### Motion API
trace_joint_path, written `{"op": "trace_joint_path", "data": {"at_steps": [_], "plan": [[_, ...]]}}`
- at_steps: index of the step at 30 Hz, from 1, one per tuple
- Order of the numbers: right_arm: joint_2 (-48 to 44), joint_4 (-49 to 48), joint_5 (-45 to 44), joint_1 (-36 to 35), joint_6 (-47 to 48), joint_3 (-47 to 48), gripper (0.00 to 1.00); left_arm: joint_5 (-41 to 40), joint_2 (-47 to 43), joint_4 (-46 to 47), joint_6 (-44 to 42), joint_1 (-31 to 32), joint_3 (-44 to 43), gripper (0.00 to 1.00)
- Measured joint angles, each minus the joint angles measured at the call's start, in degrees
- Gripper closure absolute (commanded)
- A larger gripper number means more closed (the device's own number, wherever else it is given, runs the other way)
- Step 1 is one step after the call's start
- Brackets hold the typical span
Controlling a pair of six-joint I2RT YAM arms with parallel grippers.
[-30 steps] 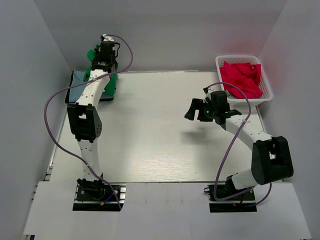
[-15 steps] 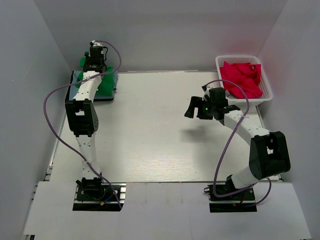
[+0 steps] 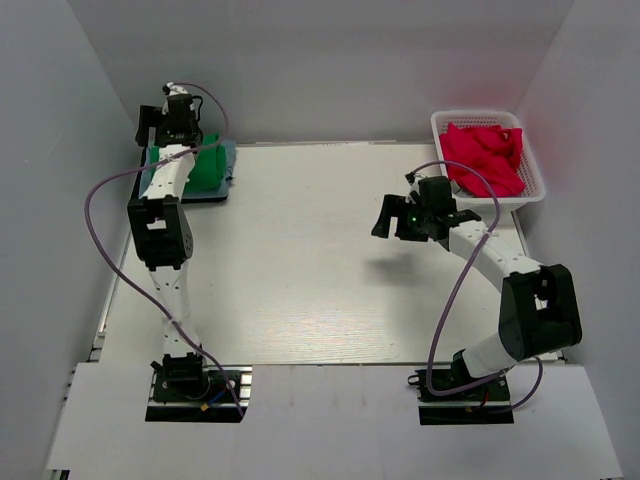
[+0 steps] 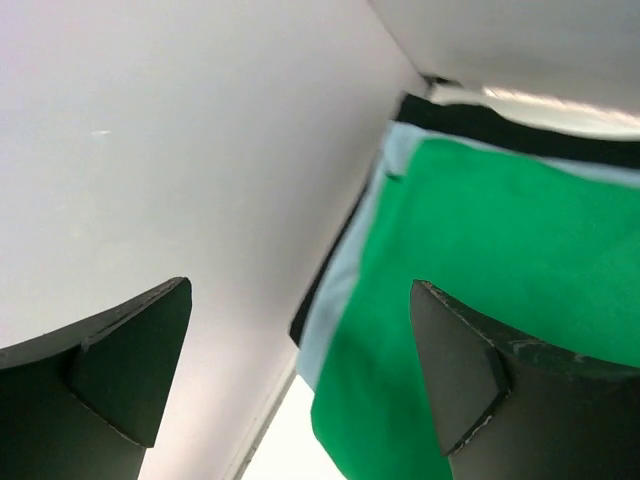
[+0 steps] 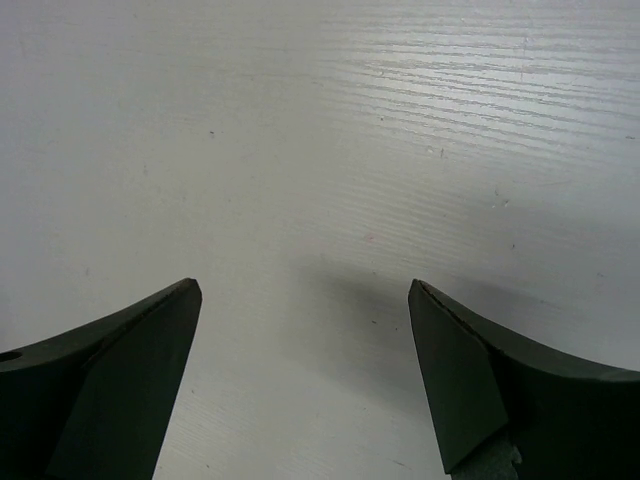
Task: Fold and stack the t-shirts
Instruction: Put the neatly folded tshirt into the corner of the board with the left arm
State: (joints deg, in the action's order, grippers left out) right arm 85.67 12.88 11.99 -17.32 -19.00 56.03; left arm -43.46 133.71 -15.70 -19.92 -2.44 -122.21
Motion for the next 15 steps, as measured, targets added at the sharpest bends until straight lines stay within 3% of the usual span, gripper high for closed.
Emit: {"op": "trace_joint_path", "data": {"at_steps": [4, 7, 11, 15], "plan": [[-3.1, 0.5, -0.2, 0.0, -0.1, -0.8, 0.1, -1.5, -1.8, -0.3, 2.2, 0.1, 0.0, 0.0], [-7.1, 0.1, -0.3, 0.0, -0.1, -2.3, 0.1, 1.2, -5.2, -5.8, 7.9, 0.9, 0.0, 0.0], [-14.2, -1.9, -0.1, 0.0, -1.1, -7.5, 0.1, 12.1, -14.9, -13.9, 18.9, 1.7, 4.1, 0.0], [-22.6, -2.8, 0.2, 0.0, -2.0, -14.4, 0.1, 30.3, -34.3, -13.3, 28.3, 2.2, 21.4, 0.0]]}}
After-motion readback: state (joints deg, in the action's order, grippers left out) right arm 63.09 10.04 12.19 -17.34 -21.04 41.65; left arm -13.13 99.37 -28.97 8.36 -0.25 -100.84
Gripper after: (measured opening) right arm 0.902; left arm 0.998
